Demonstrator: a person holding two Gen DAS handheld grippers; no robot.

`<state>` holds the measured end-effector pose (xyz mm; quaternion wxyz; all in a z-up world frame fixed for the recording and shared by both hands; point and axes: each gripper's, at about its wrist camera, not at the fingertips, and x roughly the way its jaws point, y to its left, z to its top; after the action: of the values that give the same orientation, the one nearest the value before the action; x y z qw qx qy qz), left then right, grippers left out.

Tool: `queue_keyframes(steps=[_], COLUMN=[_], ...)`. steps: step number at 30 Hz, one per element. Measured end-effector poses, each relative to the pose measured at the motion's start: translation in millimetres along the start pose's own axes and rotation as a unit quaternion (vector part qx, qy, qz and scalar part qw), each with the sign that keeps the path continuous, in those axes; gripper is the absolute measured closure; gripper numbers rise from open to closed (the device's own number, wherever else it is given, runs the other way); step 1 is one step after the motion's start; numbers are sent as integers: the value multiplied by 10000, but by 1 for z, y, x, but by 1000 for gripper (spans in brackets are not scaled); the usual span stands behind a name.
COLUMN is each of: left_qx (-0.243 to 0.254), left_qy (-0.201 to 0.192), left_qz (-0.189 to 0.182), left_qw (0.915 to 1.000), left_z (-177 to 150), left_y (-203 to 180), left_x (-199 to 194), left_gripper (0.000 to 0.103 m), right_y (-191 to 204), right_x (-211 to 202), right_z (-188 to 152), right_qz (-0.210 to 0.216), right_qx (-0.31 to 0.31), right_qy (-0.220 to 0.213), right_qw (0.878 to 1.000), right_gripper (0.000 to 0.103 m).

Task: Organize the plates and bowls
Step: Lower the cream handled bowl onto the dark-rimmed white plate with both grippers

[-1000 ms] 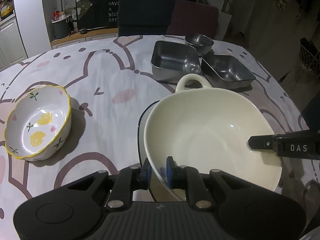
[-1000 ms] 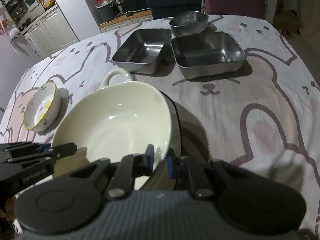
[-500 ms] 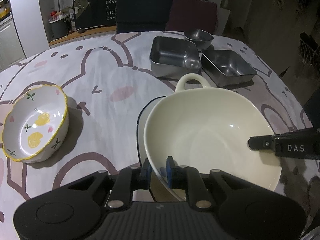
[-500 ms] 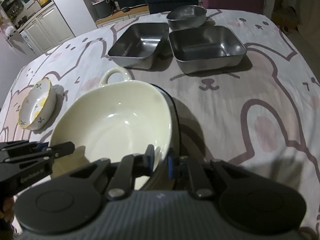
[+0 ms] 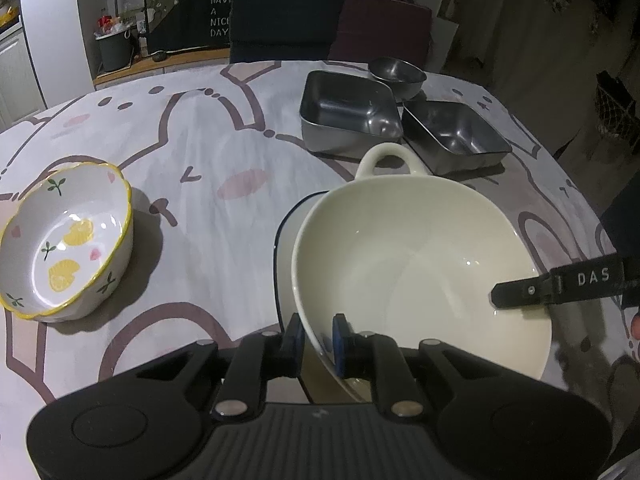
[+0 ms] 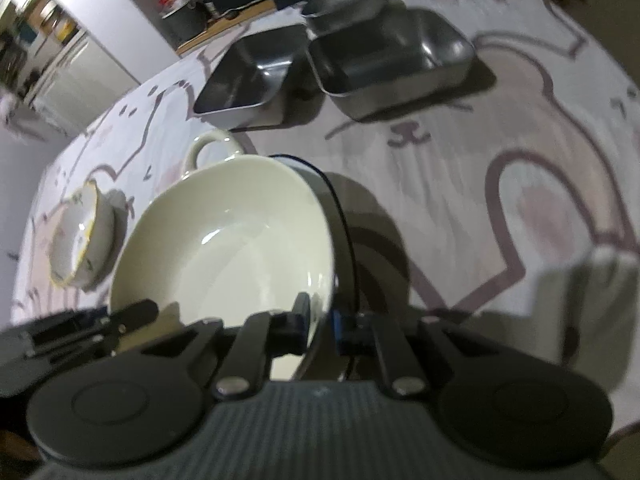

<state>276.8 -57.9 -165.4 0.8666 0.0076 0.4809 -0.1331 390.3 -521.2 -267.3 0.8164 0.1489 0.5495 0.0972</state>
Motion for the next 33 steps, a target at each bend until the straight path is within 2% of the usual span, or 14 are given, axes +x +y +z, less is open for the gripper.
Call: queue_keyframes(steps=[15, 18, 21, 22, 24, 26, 28, 30, 33], left_qx=[45, 40, 40, 32, 15, -10, -39, -67, -105], left_qy=[-40, -45, -40, -35, -21, -2, 31, 70, 125], left_qz=[47, 53, 49, 47, 40, 26, 5, -18, -58], left_qw=[10000, 10000, 10000, 10000, 10000, 10000, 10000, 10000, 9999], left_z=[-2, -2, -2, -2, -2, -1, -1, -2, -3], left_y=[-2, -2, -2, -2, -1, -1, 0, 1, 1], left_x=[0, 0, 0, 0, 0, 0, -1, -2, -4], left_gripper=[88, 88, 88, 88, 88, 88, 88, 87, 87], right_y=[-7, -10, -5, -6, -8, -9, -5, -1, 5], right_x=[-1, -6, -18, -21, -21, -20, -20, -21, -20], right_z=[11, 13, 13, 13, 12, 11, 9, 7, 5], right_qz=[92, 85, -145, -206, -253, -203, -138, -109, -183], right_qx=[276, 278, 62, 18, -5, -28, -126, -256, -401], right_qy=[236, 177, -85, -122, -82, -64, -104, -138, -180], right_qw=[9993, 9994, 9998, 9997, 9996, 9998, 9998, 9995, 9989], right_gripper=[88, 87, 70, 70, 70, 76, 89, 95, 95])
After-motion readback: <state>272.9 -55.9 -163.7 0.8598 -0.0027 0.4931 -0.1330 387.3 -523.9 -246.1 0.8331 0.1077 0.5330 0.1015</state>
